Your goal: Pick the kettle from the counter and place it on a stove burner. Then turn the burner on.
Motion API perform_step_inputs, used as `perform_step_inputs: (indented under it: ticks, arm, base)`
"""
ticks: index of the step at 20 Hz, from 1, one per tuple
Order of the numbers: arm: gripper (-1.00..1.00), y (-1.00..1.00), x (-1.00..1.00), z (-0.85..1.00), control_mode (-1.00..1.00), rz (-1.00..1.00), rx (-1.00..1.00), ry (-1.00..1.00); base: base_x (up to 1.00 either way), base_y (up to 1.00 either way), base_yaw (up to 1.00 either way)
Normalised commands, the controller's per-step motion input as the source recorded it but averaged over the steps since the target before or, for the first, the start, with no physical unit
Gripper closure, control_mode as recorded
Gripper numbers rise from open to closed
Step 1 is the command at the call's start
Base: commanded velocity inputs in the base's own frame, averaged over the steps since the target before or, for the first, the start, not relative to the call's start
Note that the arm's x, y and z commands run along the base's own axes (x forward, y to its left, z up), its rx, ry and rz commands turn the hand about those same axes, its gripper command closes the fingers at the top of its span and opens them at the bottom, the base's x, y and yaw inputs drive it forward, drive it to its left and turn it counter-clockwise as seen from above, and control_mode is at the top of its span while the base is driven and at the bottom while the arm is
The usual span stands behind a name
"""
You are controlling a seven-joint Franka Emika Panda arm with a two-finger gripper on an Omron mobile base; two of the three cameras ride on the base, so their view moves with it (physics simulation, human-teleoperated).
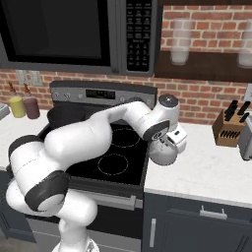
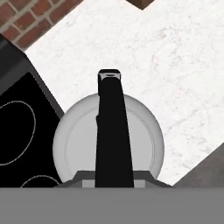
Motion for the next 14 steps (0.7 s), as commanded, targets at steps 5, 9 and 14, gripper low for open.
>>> perform_step_inputs:
  ticks: [5,9,14]
  arm:
    - [1.00,1.00,-0.11,0.48,-1.00,0.00,0.00,0.04]
    - [1.00,0.99,-0.15,0.01,-1.00,0.00,0.00,0.02]
    - [1.00,0.90,-0.06,-0.02,-1.00,0.00,0.04,0.00]
  base:
    - [0.00,0.00,0.00]
    - [0.00,0.00,0.00]
    - [0.00,0.00,0.00]
